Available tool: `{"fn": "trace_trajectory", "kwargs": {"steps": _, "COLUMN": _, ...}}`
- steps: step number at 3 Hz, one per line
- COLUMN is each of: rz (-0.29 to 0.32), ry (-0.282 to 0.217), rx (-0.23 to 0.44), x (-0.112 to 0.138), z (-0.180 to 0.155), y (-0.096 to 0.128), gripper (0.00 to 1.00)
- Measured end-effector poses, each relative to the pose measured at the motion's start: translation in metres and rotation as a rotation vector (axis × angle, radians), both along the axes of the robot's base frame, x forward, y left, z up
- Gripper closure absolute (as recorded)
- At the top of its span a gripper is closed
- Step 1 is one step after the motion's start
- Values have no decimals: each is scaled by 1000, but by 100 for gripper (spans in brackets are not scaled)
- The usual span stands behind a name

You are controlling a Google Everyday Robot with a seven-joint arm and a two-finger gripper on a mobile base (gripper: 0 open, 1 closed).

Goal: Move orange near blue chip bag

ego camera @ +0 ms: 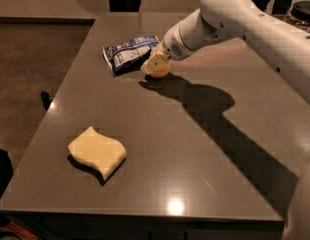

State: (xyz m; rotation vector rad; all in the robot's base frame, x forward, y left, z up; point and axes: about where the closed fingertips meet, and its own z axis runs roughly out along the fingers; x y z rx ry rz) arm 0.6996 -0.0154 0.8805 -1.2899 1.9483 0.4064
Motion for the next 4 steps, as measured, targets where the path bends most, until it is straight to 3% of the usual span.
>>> {"fn": "trace_trajectory", "kwargs": {"steps": 1, "rz": -29, "ry": -9, "rx": 38, "x": 0, "z": -5, "y": -9, "gripper": 32}}
{"fn": "trace_trajectory", "kwargs": {"steps": 2, "rz": -56, "ry": -21, "rx": 89, "x": 0, "z": -5, "y": -14, "gripper": 8}}
{"fn": "trace_trajectory", "kwargs": {"steps": 3, "rz": -55, "ry": -20, "rx": 89, "x": 0, "z": -6, "y": -12, "gripper": 0}}
{"fn": "trace_trajectory", "kwargs": {"steps": 4, "rz": -55, "ry": -20, "rx": 89, "x": 0, "z": -6, "y": -12, "gripper": 0}}
